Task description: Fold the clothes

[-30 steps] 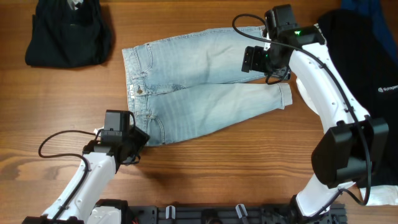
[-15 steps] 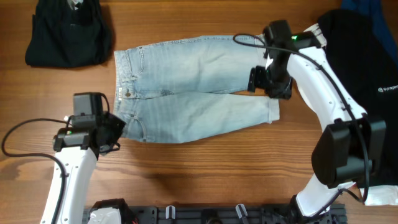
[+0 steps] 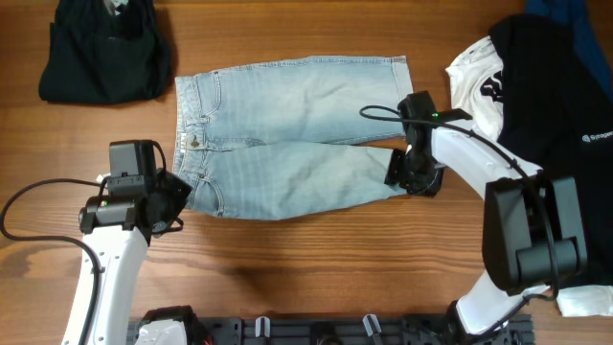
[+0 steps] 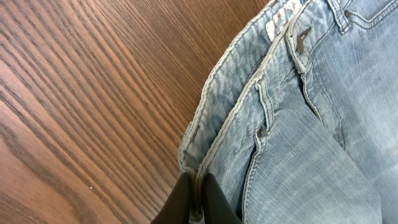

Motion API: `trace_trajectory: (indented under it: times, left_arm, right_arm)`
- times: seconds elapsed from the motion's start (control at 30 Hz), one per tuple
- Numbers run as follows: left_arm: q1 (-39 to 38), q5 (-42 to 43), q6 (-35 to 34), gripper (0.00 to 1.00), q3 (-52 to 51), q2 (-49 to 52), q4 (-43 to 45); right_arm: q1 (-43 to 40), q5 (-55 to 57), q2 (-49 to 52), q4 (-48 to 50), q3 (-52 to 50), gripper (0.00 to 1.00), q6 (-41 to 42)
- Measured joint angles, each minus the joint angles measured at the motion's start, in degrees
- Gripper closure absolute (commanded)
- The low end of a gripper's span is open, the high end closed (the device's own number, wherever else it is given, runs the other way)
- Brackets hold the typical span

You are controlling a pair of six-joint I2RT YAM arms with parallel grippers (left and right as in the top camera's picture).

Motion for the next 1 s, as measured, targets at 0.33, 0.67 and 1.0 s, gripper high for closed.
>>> trace_trajectory:
  times: [0.33,0.67,1.0]
  left_arm:
    - [0.0,0.3,2.0,0.96,4.2,0.0,-4.2]
    - [0.0,0.5,2.6,0.96,7.9,0.0,-6.2]
    - [0.0,0.6,3.1,0.96,7.9,0.0,-6.5]
  right_arm:
    - [-1.1,-0.8,-2.1,1.7,-0.6,0.71,0.6]
    - [-3.4,-1.8,-8.6,2.5,-0.5,0.63,-2.7]
    - [-3.6,0.6,-8.6,3.5,-0.5,0.96,-3.1]
